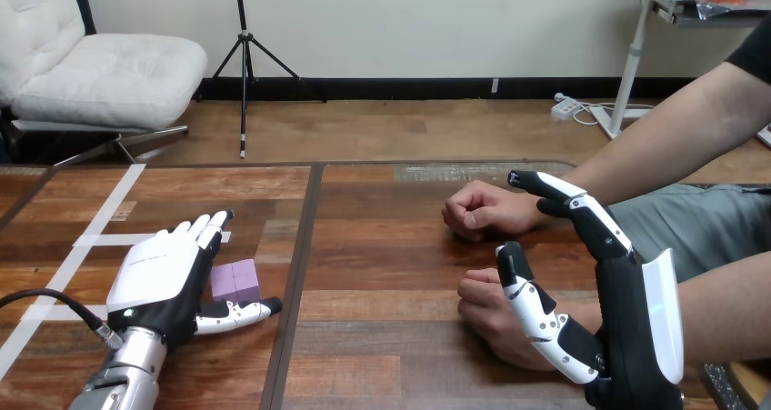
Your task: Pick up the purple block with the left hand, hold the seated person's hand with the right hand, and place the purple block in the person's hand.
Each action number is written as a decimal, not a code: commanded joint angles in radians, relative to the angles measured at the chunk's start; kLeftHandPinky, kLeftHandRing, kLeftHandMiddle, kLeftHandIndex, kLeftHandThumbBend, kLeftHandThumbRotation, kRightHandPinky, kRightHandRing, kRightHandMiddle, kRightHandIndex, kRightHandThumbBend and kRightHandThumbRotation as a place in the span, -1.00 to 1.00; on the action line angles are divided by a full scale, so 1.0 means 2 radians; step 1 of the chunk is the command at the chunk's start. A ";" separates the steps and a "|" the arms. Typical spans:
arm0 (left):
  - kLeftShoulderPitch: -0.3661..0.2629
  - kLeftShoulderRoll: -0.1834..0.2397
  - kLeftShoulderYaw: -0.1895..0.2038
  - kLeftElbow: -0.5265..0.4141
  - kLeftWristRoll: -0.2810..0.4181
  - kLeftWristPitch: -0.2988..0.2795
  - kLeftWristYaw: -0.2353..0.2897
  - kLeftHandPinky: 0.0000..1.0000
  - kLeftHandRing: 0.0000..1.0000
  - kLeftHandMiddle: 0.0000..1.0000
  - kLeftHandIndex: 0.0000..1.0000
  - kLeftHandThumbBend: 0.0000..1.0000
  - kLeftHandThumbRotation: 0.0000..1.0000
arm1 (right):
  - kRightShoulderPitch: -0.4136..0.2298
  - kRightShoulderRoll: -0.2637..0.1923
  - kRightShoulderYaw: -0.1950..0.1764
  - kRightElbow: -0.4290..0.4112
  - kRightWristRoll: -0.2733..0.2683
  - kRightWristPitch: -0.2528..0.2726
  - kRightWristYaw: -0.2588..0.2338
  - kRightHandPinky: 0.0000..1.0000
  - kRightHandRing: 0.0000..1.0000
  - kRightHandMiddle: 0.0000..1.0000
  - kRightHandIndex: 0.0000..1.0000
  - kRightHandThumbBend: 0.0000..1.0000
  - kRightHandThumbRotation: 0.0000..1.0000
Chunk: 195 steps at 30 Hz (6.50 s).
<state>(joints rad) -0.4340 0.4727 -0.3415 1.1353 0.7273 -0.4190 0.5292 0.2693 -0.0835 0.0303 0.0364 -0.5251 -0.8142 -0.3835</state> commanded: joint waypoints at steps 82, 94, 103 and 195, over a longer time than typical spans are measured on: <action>-0.056 -0.023 -0.001 0.035 -0.038 -0.024 0.035 0.47 0.59 0.65 0.67 0.32 -0.20 | -0.005 -0.008 -0.004 -0.044 0.000 0.016 0.009 0.45 0.57 0.50 0.45 -0.21 0.04; -0.051 -0.028 0.010 0.037 -0.051 -0.036 0.055 0.19 0.31 0.38 0.51 0.21 -0.58 | -0.004 -0.006 -0.007 -0.047 -0.005 0.017 0.009 0.44 0.56 0.49 0.45 -0.20 0.04; -0.051 -0.030 0.011 0.038 -0.063 -0.037 0.052 -0.09 0.00 0.09 0.32 0.14 -0.93 | -0.005 -0.008 -0.007 -0.048 -0.004 0.017 0.011 0.44 0.57 0.49 0.45 -0.21 0.05; 0.000 -0.077 0.127 -0.003 -0.255 -0.211 -0.074 -0.27 -0.17 0.01 0.14 0.49 -0.81 | -0.012 -0.012 -0.009 -0.052 -0.004 0.026 0.016 0.42 0.55 0.49 0.45 -0.19 0.04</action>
<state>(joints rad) -0.4187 0.3301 -0.1260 1.1966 0.2462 -0.7958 0.3912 0.2932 -0.0950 0.0191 -0.0337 -0.5479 -0.7654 -0.3555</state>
